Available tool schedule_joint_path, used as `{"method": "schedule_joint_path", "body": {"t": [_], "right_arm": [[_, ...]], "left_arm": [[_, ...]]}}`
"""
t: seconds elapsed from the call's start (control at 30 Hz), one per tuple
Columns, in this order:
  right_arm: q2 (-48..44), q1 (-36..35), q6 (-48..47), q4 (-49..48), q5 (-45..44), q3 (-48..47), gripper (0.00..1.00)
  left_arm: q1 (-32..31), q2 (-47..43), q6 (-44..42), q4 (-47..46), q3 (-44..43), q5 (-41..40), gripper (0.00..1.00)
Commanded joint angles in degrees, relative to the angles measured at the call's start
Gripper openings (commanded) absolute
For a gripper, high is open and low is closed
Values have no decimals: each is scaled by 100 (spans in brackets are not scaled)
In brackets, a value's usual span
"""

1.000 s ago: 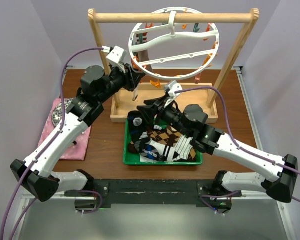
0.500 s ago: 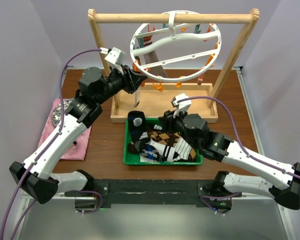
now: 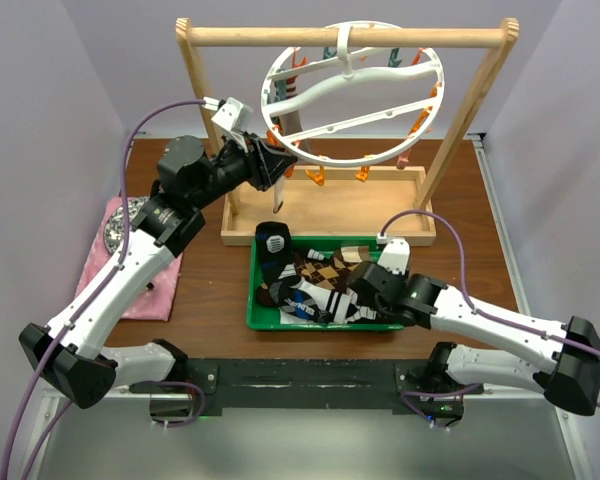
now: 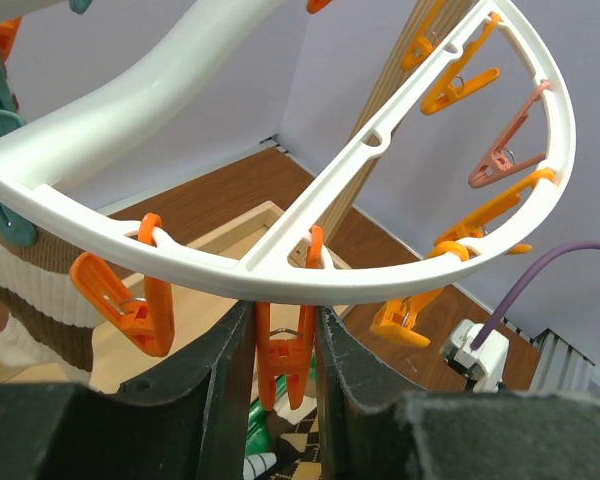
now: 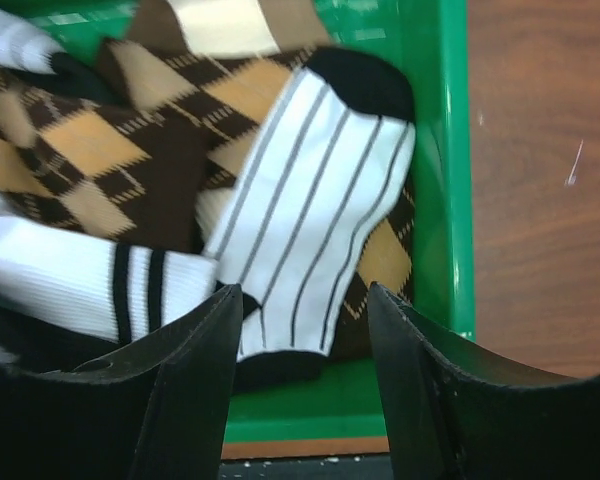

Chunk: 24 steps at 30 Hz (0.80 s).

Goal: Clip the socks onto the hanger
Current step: Adjust the sock in the bin.

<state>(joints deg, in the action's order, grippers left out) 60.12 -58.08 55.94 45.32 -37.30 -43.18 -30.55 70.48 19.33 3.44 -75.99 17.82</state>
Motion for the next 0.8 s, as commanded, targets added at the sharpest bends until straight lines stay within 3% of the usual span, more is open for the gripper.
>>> {"method": "schedule_joint_path", "body": {"t": [0.0,0.23,0.33,0.77], "right_arm": [[139,-10,699,-198,371,371,56],[562,-10,-118,-2235,1356,794,49],[659,-10,-408,-2632,1488,750,48],[791,-10,-584,-2783,1664,759,44]], "left_arm": [[40,-157,0,-239,101,213,0],[31,-166,9,-256,216,300,0],[40,-175,0,-256,242,301,0],[49,-254,18,-555,391,336,0]]}}
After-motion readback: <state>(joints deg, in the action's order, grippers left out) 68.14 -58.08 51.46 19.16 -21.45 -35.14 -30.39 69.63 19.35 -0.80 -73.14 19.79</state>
